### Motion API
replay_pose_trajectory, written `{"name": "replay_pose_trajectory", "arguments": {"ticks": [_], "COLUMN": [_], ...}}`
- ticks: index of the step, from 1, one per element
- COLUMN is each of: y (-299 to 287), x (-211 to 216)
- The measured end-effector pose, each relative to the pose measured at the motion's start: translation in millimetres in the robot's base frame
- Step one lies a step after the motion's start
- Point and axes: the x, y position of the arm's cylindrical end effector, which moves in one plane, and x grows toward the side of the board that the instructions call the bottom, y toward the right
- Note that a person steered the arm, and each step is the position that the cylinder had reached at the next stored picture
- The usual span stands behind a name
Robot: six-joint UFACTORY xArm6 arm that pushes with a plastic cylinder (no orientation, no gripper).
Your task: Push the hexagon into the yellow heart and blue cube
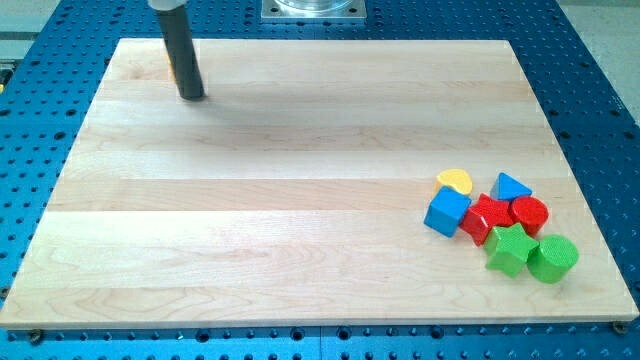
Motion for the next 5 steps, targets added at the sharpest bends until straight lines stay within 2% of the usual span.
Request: {"name": "replay_pose_trajectory", "arguments": {"ticks": [1,2,3,4,5], "y": [-38.5,-29.8,61.3,72.7,59.4], "x": [-20.6,-49.5,-11.6,-40.4,-65.9]}}
